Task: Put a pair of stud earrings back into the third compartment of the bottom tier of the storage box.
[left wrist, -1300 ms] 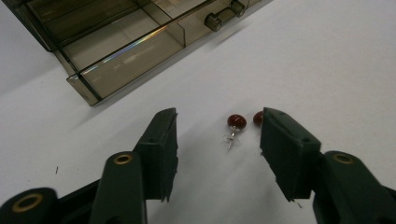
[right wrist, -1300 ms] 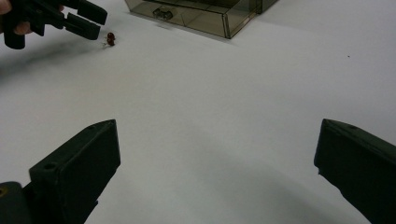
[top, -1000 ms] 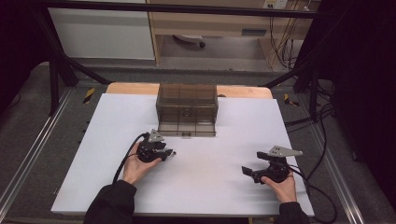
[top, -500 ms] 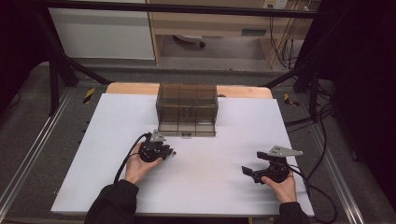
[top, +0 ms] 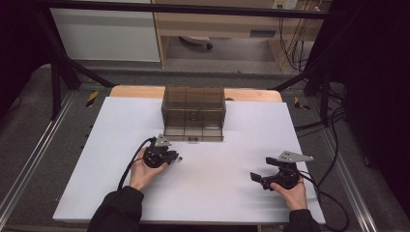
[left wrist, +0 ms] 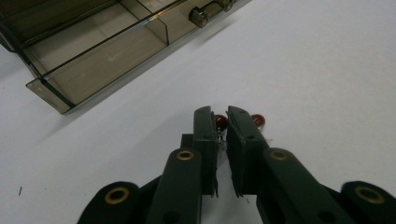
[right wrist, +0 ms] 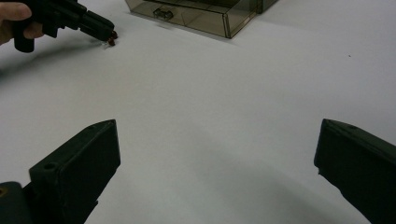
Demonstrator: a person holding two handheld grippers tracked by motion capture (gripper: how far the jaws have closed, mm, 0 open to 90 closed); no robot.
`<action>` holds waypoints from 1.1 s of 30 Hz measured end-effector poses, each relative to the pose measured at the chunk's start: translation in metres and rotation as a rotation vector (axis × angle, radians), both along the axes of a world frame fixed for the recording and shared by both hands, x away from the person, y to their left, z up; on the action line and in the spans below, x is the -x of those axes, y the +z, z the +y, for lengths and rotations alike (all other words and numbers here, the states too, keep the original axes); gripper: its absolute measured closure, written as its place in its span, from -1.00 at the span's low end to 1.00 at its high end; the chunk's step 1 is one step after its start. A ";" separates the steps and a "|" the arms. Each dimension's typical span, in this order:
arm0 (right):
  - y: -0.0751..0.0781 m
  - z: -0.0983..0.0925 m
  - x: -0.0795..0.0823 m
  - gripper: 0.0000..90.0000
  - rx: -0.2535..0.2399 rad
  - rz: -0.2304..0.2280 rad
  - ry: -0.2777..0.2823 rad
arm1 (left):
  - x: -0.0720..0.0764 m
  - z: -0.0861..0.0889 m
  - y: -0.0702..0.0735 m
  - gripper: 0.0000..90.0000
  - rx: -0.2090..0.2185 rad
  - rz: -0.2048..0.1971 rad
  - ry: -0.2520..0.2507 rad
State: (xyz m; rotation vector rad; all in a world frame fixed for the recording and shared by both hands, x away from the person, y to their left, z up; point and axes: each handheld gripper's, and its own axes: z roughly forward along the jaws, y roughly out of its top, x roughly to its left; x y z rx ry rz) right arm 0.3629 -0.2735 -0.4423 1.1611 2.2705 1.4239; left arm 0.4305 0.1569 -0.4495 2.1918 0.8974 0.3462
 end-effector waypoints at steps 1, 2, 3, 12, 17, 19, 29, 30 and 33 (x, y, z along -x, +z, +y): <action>0.000 0.000 0.000 -0.98 0.000 0.001 -0.001 | 0.000 0.000 0.001 0.82 0.004 0.000 -0.001; 0.000 0.000 0.000 -0.98 0.000 0.001 -0.001 | 0.000 0.000 0.001 0.82 0.004 0.000 -0.001; 0.000 0.000 0.000 -0.98 0.000 0.003 -0.001 | 0.001 0.000 0.002 0.82 0.008 -0.001 0.000; 0.000 0.000 0.000 -0.98 0.001 0.001 0.000 | 0.002 -0.001 0.013 0.83 0.023 -0.006 0.001; 0.000 0.000 0.000 -0.98 0.002 0.001 -0.002 | 0.002 -0.006 0.019 0.83 0.025 -0.002 -0.003; 0.000 0.000 0.000 -0.98 0.003 0.002 -0.001 | 0.002 -0.007 0.021 0.83 0.030 -0.002 -0.001; 0.000 0.000 0.000 -0.98 0.003 0.003 0.000 | -0.001 -0.021 0.035 0.83 0.031 -0.017 -0.017; 0.000 0.000 0.000 -0.98 0.003 0.003 0.000 | -0.001 -0.021 0.035 0.83 0.031 -0.017 -0.017; 0.000 0.000 0.000 -0.98 0.002 0.005 -0.002 | -0.003 -0.027 0.038 0.83 0.025 -0.023 -0.023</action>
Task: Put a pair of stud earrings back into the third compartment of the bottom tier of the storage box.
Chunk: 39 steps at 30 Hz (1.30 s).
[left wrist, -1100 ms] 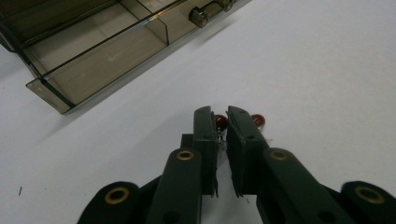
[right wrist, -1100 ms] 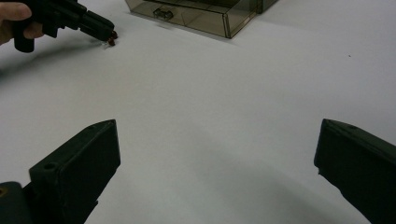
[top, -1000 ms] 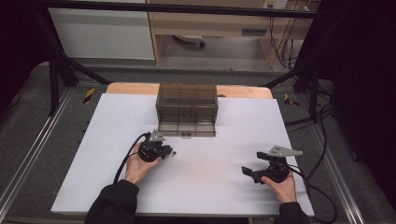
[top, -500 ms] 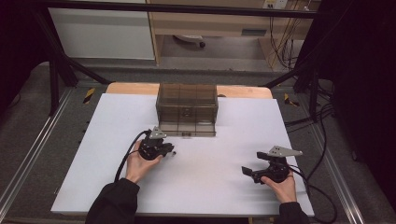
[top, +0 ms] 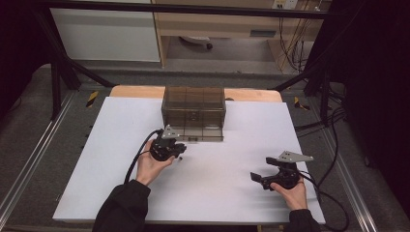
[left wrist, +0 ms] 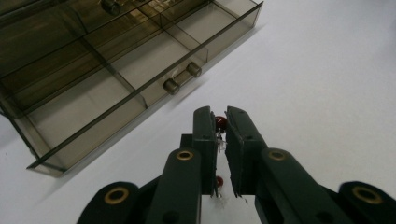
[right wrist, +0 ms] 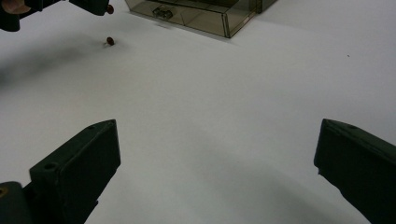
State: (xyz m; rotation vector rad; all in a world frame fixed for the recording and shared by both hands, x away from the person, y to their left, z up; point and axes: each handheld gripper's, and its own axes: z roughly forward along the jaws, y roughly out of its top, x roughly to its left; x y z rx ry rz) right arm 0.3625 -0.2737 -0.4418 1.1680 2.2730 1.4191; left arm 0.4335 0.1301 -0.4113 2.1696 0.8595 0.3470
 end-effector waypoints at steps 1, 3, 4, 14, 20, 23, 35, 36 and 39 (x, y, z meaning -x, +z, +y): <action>0.000 0.000 0.000 -0.98 0.000 0.000 0.000 | 0.000 -0.001 0.001 0.83 0.000 0.001 0.000; 0.000 0.000 0.000 -0.98 0.000 0.000 0.000 | -0.002 -0.005 0.002 0.83 -0.003 0.000 -0.004; 0.000 0.000 0.000 -0.98 0.002 0.000 0.001 | -0.003 -0.007 0.003 0.83 -0.006 -0.002 -0.007; 0.000 0.000 0.000 -0.98 0.002 -0.004 0.002 | -0.012 -0.025 0.009 0.83 -0.007 -0.005 -0.010; -0.001 0.000 -0.001 -0.98 0.003 -0.004 0.003 | -0.018 -0.035 0.013 0.83 -0.011 -0.005 -0.016; -0.001 0.000 0.000 -0.98 0.003 -0.004 0.003 | -0.021 -0.039 0.014 0.83 -0.009 -0.008 -0.017; -0.001 0.000 -0.001 -0.98 0.005 -0.003 0.003 | -0.037 -0.058 0.014 0.83 -0.020 -0.005 -0.015; -0.001 0.000 -0.001 -0.98 0.007 -0.002 0.003 | -0.040 -0.059 0.014 0.83 -0.027 0.000 -0.012; -0.001 0.000 -0.001 -0.98 0.007 -0.001 0.003 | -0.044 -0.063 0.013 0.83 -0.029 0.004 -0.006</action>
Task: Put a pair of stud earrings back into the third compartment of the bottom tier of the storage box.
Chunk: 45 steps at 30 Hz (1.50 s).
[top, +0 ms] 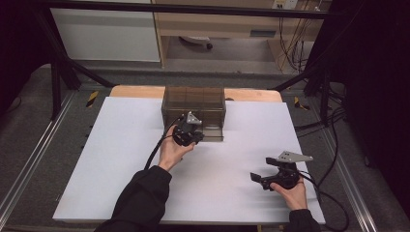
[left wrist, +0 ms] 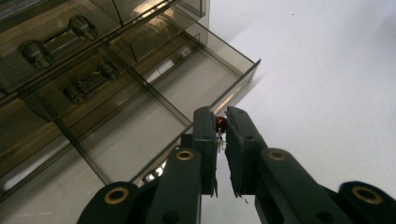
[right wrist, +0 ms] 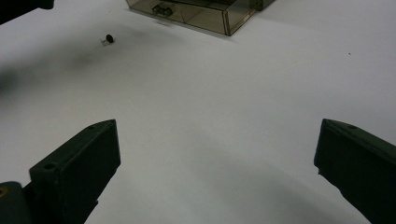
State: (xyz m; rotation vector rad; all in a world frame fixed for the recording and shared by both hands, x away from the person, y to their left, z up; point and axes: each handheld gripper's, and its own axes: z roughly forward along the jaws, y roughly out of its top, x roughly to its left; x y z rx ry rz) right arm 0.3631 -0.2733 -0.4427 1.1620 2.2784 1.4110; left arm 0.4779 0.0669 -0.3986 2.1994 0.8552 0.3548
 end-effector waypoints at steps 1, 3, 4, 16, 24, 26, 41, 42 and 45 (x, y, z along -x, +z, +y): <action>0.000 0.000 0.000 -0.98 0.000 0.000 0.000 | -0.002 -0.002 0.000 0.83 -0.005 0.002 -0.001; 0.000 0.000 0.000 -0.98 -0.002 -0.002 0.000 | -0.005 -0.005 -0.001 0.83 -0.008 0.000 0.000; 0.000 0.000 0.000 -0.98 -0.002 -0.002 0.000 | -0.006 -0.006 -0.001 0.83 -0.011 -0.001 0.000; 0.000 0.000 0.000 -0.98 -0.004 -0.001 0.002 | -0.021 -0.014 0.000 0.83 -0.022 -0.018 0.022; 0.001 -0.001 0.000 -0.98 -0.003 -0.003 0.003 | -0.029 -0.020 -0.010 0.83 -0.016 -0.017 0.044; 0.001 -0.001 0.000 -0.98 -0.003 0.001 0.002 | -0.030 -0.021 -0.012 0.83 -0.018 -0.016 0.047; 0.001 -0.001 0.001 -0.98 -0.011 -0.005 0.001 | -0.037 -0.028 -0.025 0.81 -0.011 -0.011 0.054; 0.001 -0.001 0.001 -0.98 -0.011 -0.004 0.001 | -0.037 -0.028 -0.025 0.80 -0.008 -0.013 0.054; 0.002 -0.001 0.001 -0.98 -0.012 -0.006 0.000 | -0.036 -0.028 -0.023 0.65 0.000 -0.023 0.050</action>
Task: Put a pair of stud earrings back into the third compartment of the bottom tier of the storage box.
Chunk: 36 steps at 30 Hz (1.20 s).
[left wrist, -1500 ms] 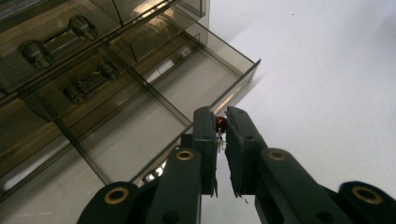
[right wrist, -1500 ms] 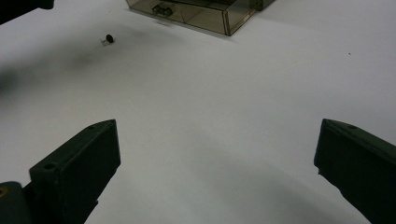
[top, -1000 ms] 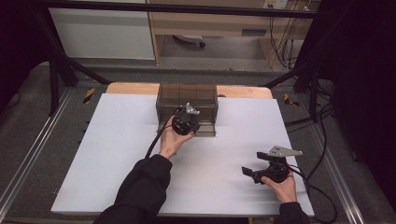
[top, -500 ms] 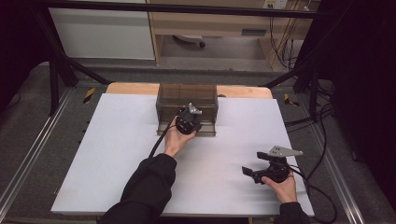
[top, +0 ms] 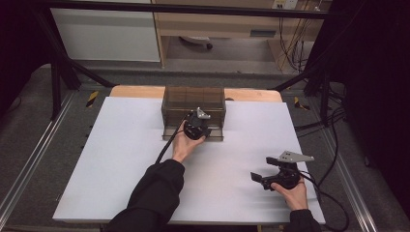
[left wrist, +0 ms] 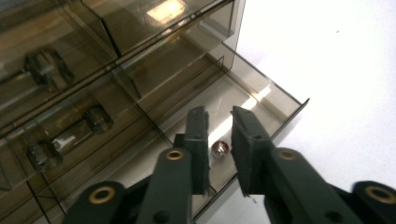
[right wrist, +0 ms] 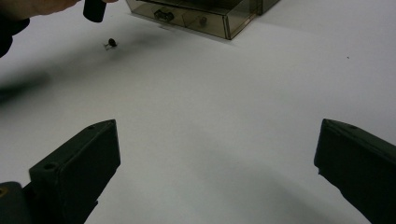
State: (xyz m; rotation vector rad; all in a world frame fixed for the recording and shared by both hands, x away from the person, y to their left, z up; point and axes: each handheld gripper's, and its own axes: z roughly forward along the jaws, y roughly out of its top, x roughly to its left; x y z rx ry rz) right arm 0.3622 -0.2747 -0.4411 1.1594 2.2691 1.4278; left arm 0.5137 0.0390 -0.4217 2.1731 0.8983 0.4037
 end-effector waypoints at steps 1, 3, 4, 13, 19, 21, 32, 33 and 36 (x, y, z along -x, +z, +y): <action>0.000 0.000 0.000 -0.98 0.000 0.000 0.000 | 0.000 0.000 0.001 0.65 0.002 -0.003 0.000; 0.000 0.000 0.000 -0.98 -0.001 0.000 0.001 | 0.002 0.001 0.003 0.58 0.008 -0.004 0.002; 0.000 0.000 0.000 -0.98 -0.001 -0.001 -0.001 | 0.004 0.003 0.007 0.49 0.009 -0.003 -0.002; 0.000 0.000 0.000 -0.98 0.000 0.000 -0.004 | 0.025 0.017 0.026 0.12 0.040 -0.004 -0.026; 0.000 0.000 0.001 -0.98 0.000 0.001 -0.003 | 0.042 0.034 0.038 -0.17 0.036 -0.020 -0.019; 0.000 0.000 0.000 -0.98 0.005 0.000 -0.002 | 0.047 0.040 0.038 -0.32 0.038 -0.022 -0.010; 0.000 0.000 0.000 -0.98 0.008 0.002 -0.004 | 0.065 0.065 0.029 -0.68 0.024 -0.007 0.014; 0.000 0.000 0.000 -0.98 0.009 0.002 -0.005 | 0.067 0.067 0.028 -0.70 0.024 -0.010 0.014; 0.000 0.000 0.000 -0.98 0.008 0.003 -0.005 | 0.073 0.072 0.027 -0.72 0.023 -0.015 0.018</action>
